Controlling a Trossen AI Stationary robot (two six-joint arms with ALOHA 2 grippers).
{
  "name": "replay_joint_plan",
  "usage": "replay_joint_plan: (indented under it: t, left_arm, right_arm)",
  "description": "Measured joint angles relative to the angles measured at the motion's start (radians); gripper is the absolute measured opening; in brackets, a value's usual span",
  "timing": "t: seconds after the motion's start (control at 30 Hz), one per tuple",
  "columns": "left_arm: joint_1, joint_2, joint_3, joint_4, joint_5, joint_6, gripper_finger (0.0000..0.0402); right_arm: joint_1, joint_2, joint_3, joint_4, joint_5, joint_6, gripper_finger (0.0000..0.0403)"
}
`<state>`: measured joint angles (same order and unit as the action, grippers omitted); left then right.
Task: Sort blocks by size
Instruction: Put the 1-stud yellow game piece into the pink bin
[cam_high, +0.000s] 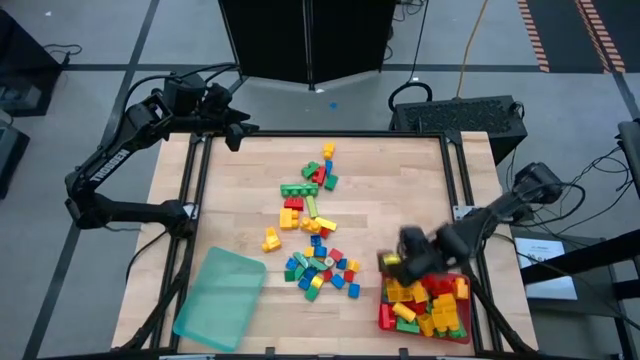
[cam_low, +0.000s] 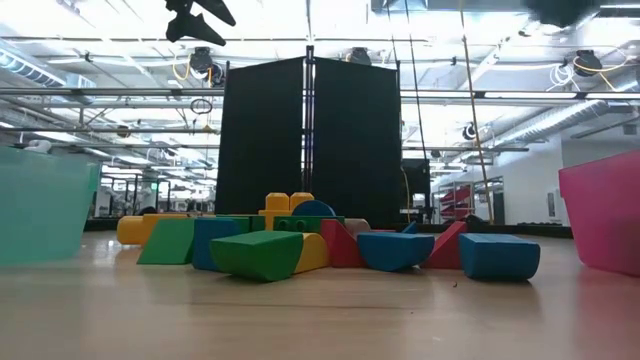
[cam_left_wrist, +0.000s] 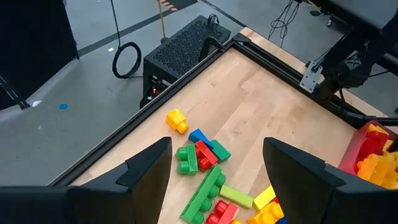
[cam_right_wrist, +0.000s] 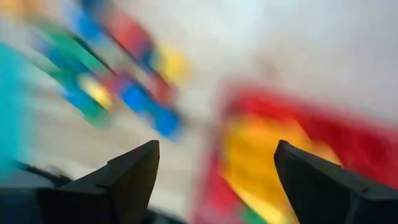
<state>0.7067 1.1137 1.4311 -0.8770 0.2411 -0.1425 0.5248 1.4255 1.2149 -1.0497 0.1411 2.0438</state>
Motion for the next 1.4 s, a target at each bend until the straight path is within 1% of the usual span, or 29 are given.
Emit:
replay_joint_plan:
  t: [0.07,0.1,0.2,0.27,0.3,0.4,0.5,0.6,0.7,0.83,1.0,1.17,1.23,1.3,1.4]
  left_arm:
    - [0.000,0.000,0.000,0.003,-0.006,0.001,0.0255]
    - [0.000,0.000,0.000,0.005,-0.007,0.002,0.0255]
    - [0.000,0.000,0.000,0.005,-0.007,0.021,0.0255]
    - [0.000,0.000,0.000,0.005,-0.008,0.021,0.0255]
    - [0.000,0.000,0.000,0.005,-0.008,0.021,0.0255]
    - [0.000,0.000,0.000,0.005,-0.009,0.020,0.0255]
    - [0.000,0.000,0.000,0.002,-0.010,0.020,0.0255]
    - [0.000,0.000,0.000,-0.001,-0.010,0.020,0.0255]
    - [0.000,0.000,0.000,-0.005,-0.011,0.020,0.0255]
    - [0.000,0.000,0.000,-0.005,-0.011,0.019,0.0255]
    - [0.000,0.000,0.000,-0.007,-0.011,0.018,0.0255]
    - [0.000,0.000,0.000,-0.009,-0.012,0.019,0.0255]
    - [0.000,0.000,0.000,-0.010,-0.012,0.019,0.0255]
    - [0.000,0.000,0.000,-0.017,-0.012,0.019,0.0255]
    - [0.000,0.000,0.000,-0.033,-0.012,0.022,0.0255]
  right_arm:
    - [-0.095,-0.005,0.041,-0.031,0.086,-0.101,0.0303]
    - [-0.150,-0.005,0.056,-0.038,0.111,-0.174,0.0302]
    - [-0.350,0.012,0.080,-0.004,0.143,-0.476,0.0302]
    - [-0.484,0.041,0.084,0.078,0.141,-0.667,0.0302]
    - [-0.552,0.059,0.084,0.133,0.131,-0.736,0.0302]
    - [-0.726,0.120,0.084,0.326,0.048,-0.884,0.0302]
    - [-0.830,0.202,0.084,0.507,-0.002,-0.973,0.0302]
    - [-0.889,0.293,0.087,0.615,-0.057,-1.004,0.0302]
    - [-0.925,0.402,0.159,0.604,-0.119,-1.050,0.0302]
    - [-0.953,0.549,0.353,0.493,-0.138,-1.140,0.0302]
    - [-1.004,0.727,0.663,0.252,-0.044,-1.192,0.0302]
    - [-1.051,0.902,0.945,0.034,-0.040,-1.227,0.0302]
    - [-1.063,0.957,1.025,-0.011,-0.045,-1.230,0.0302]
    - [-1.074,0.999,1.077,-0.021,-0.070,-1.228,0.0302]
    - [-1.086,1.033,1.100,-0.019,-0.113,-1.196,0.0302]
